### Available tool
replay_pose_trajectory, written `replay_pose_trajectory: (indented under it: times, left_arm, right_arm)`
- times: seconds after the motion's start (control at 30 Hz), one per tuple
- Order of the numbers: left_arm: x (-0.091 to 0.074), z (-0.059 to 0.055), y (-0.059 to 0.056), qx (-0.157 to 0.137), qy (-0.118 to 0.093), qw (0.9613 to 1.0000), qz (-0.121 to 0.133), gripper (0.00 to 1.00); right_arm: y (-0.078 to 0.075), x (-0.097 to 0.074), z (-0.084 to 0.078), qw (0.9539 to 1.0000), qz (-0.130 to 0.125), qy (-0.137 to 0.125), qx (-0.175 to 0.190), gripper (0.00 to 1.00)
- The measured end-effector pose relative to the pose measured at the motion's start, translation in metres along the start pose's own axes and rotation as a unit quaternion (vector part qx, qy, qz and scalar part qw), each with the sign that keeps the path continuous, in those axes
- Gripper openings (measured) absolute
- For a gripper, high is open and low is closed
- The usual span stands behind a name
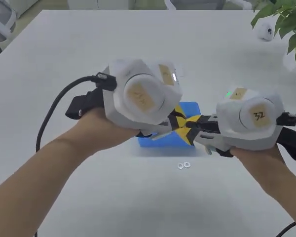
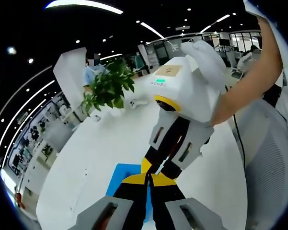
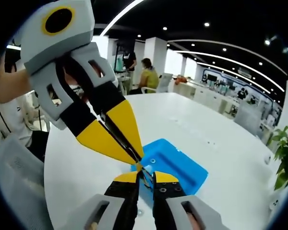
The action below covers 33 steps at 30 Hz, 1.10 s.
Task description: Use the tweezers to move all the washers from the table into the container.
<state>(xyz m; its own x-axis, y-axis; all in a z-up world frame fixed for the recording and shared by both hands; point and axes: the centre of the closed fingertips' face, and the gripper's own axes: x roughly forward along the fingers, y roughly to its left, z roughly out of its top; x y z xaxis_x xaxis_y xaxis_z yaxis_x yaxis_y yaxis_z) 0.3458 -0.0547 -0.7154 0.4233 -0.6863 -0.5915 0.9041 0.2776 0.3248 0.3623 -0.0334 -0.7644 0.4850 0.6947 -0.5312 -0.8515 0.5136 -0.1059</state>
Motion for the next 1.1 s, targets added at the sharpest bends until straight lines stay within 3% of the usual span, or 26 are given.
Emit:
replay_pose_trajectory:
  times: [0.17, 0.5, 0.73, 1.1]
  left_arm:
    - [-0.004, 0.003, -0.003, -0.018, -0.011, 0.9997, 0.008, 0.00]
    - [-0.007, -0.001, -0.004, -0.037, -0.002, 0.9992, 0.017, 0.00]
    - [-0.007, 0.000, -0.008, -0.055, -0.012, 0.9984, 0.005, 0.00]
    - [0.003, -0.008, -0.011, -0.069, 0.002, 0.9976, -0.002, 0.00]
  right_arm:
    - [0.003, -0.004, 0.001, 0.9999, -0.003, -0.008, -0.009, 0.05]
    - [0.007, -0.002, -0.004, 0.9999, -0.004, -0.011, -0.004, 0.05]
    - [0.010, -0.002, -0.008, 0.9999, -0.002, -0.014, 0.006, 0.05]
    - [0.014, 0.004, -0.021, 1.0000, 0.003, 0.002, 0.005, 0.04]
